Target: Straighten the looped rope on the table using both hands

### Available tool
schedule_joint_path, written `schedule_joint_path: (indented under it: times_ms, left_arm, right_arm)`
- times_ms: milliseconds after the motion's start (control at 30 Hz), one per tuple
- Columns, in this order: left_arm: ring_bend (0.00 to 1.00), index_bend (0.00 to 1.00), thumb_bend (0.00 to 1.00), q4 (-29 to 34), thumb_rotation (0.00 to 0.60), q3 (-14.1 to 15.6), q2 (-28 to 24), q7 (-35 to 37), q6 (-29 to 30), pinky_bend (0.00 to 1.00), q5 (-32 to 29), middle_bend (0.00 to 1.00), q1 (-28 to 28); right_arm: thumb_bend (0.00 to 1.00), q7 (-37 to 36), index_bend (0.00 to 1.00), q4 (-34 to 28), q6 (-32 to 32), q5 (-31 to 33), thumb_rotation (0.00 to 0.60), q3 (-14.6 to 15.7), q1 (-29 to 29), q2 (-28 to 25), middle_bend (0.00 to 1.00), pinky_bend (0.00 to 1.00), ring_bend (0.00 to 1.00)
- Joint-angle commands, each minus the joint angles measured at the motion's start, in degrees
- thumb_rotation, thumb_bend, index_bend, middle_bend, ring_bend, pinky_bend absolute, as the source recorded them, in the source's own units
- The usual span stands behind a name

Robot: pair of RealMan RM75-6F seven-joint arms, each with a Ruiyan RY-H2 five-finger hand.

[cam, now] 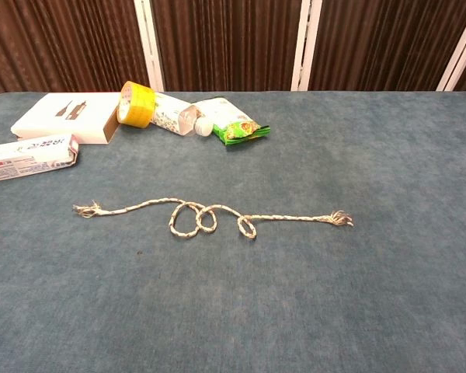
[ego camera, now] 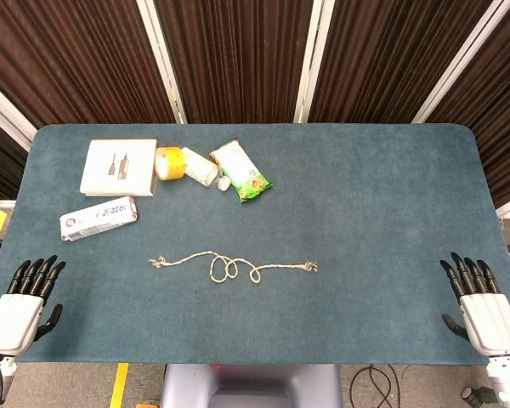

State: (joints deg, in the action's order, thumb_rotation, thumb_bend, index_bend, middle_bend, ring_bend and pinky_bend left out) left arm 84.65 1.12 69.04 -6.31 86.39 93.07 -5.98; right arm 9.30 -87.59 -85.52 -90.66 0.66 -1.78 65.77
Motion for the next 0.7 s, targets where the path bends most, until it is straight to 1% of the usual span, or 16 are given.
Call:
schedule_joint_path:
  times_ms: [33, 167, 300, 500, 600, 700]
  left_arm:
    - [0.0, 0.0, 0.45, -0.12, 0.6, 0.15, 0.19, -0.22, -0.45, 0.05, 0.09, 0.0, -0.19]
    - [0.0, 0.0, 0.45, -0.62, 0.6, 0.43, 1.12, -0.14, -1.86, 0.05, 1.12, 0.0, -1.33]
    - [0.0, 0.0, 0.45, -2.05, 0.6, 0.16, 3.58, 1.88, -5.2, 0.05, 2.29, 0.0, -4.25]
    - [0.0, 0.0, 0.45, -5.19, 0.6, -1.72, 9.57, 0.8, -11.36, 0.05, 2.64, 0.0, -9.98]
    - [0.0, 0.06, 0.45, -7.73, 0.6, -2.86, 13.51, 0.41, -13.68, 0.05, 1.85, 0.0, -12.28]
    - [0.0, 0.15, 0.45, -10.59, 0.6, -4.01, 17.44, -0.16, -15.78, 0.05, 0.34, 0.0, -14.16]
  right_arm:
    - [0.28, 0.04, 0.0, 0.0, 0.19, 0.02, 0.6, 0.04, -0.06, 0.02, 0.0, 0.0, 0.0]
    - [0.28, 0.11, 0.0, -0.1, 0.34, 0.02, 0.6, 0.06, -0.11, 0.04, 0.0, 0.0, 0.0]
    - [0.28, 0.41, 0.0, -0.15, 0.39, 0.07, 0.6, -0.01, -0.15, 0.2, 0.0, 0.0, 0.0]
    - [0.28, 0.73, 0.0, 0.02, 0.7, 0.54, 0.6, -0.26, -0.27, 0.42, 0.0, 0.0, 0.0]
    - [0.28, 0.86, 0.0, 0.11, 0.87, 0.71, 0.6, -0.33, -0.35, 0.51, 0.0, 0.0, 0.0]
    - [0.28, 1.02, 0.0, 0.22, 1.19, 0.96, 0.6, -0.38, -0.46, 0.6, 0.0, 0.0, 0.0]
